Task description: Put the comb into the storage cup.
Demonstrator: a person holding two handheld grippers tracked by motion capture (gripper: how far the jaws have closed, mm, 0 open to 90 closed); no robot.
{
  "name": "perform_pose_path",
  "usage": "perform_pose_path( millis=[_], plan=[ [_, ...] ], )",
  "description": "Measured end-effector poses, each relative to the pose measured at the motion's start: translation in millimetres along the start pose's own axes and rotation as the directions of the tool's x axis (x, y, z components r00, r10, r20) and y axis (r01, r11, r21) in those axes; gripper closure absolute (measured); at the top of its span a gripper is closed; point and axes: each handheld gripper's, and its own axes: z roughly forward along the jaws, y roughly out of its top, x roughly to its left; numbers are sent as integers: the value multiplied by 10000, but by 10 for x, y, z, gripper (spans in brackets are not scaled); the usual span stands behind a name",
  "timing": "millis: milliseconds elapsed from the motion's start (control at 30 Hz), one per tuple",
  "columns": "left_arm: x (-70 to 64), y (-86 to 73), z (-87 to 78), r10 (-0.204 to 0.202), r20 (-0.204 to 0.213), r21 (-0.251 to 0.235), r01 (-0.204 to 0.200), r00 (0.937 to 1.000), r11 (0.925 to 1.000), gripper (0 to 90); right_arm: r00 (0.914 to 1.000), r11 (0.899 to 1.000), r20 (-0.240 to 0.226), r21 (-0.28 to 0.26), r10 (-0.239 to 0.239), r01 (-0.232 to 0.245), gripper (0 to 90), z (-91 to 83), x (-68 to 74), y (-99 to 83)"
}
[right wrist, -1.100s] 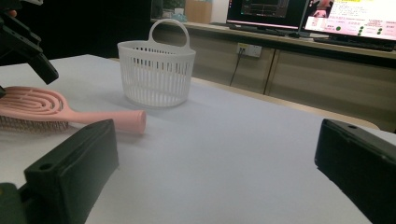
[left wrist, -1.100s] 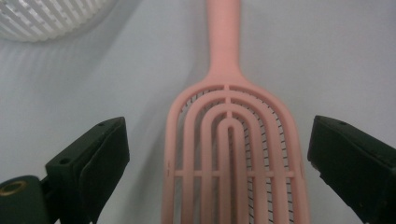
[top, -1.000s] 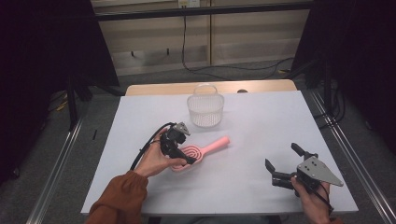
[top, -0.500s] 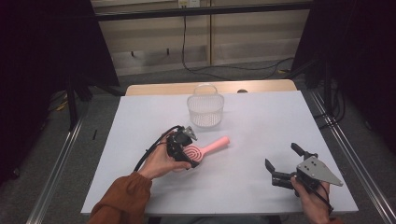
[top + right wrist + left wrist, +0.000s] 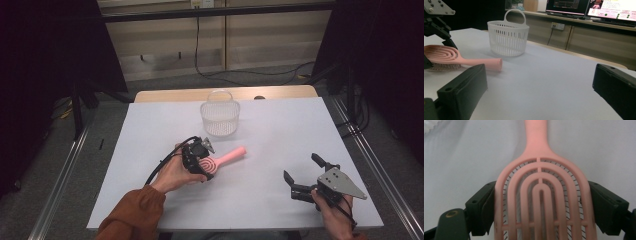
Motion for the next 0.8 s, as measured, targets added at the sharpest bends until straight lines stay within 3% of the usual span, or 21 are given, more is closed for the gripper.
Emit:
perform_pose_path(
  millis=[167,300,533,800],
  plan=[
    [-10,5,21,29,-45,-44,-29,10000,10000,171,10000,10000,-6,9,-7,7,0,-1,-1,-1],
    [-10,13,61,151,-62,189,-149,9999,9997,143,10000,10000,1,13,11,-11,0,1,-1,-1],
    [27,-2,69,-207,144,214,204,9997,9996,179,10000,10000,-16,5,3,-3,0,5,-6,-5],
    [35,7,66,-167,215,354,159,9996,9992,184,10000,10000,-33,17,-6,6,0,5,-5,-3]
  ],
)
